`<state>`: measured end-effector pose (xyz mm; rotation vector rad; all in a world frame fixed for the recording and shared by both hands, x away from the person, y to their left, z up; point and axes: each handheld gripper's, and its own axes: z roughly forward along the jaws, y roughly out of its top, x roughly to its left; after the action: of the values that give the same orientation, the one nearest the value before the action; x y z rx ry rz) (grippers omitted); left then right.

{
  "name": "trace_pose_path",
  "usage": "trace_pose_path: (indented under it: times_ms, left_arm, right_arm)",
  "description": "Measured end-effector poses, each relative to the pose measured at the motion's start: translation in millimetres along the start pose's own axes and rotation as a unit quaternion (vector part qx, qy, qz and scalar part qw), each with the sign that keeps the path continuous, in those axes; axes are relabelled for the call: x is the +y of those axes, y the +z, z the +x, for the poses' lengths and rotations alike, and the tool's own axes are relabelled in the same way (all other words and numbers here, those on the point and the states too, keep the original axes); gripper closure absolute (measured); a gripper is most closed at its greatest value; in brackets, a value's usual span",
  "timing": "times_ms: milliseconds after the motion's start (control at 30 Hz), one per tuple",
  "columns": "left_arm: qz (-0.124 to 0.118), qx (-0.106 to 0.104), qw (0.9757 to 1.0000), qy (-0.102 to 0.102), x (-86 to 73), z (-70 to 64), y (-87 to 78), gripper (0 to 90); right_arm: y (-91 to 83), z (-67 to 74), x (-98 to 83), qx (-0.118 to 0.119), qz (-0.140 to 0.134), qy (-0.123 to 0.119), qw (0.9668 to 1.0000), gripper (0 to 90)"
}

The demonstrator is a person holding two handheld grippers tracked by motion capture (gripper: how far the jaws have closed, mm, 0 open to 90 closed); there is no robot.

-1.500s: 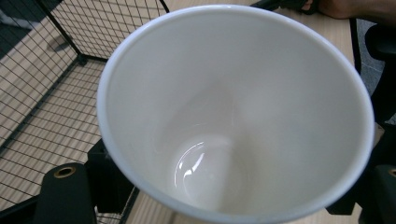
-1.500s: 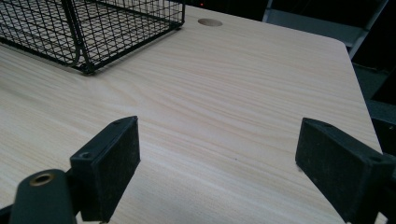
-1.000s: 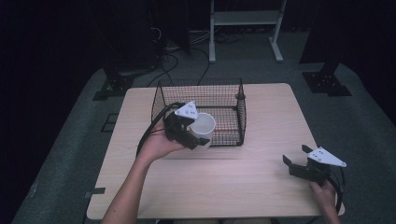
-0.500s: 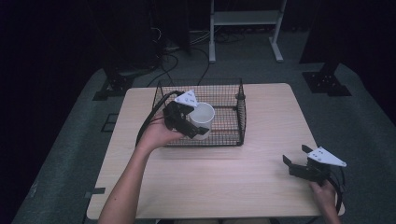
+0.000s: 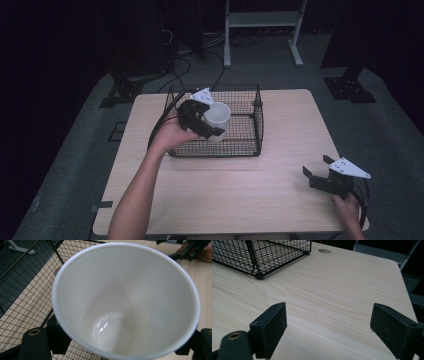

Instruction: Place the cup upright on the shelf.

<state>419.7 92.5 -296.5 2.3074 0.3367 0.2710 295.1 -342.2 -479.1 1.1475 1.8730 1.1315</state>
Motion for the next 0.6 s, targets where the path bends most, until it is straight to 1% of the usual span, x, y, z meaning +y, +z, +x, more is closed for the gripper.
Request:
trace_pose_path:
  times_ms: [133,267,567,600]
  left_arm:
    - [-0.004,0.0,1.0,-0.005,0.9,6.5,2.1,21.4]
    - [-0.003,0.0,1.0,-0.009,0.3,12.3,4.3,21.4]
    - [-0.005,0.006,0.9998,-0.017,-0.6,21.7,6.1,21.4]
    - [-0.005,0.008,0.9998,-0.019,-0.2,24.6,6.6,21.4]
  right_arm:
    - [-0.1,0.0,-0.1,-0.001,-0.001,-0.001,1.0,13.1]
    - [0.0,0.0,-0.1,-0.001,-0.001,-0.001,1.0,13.1]
    - [0.0,0.0,0.0,-0.001,0.0,-0.001,1.0,13.1]
    - [0.0,0.1,0.0,0.0,0.0,-0.001,1.0,13.1]
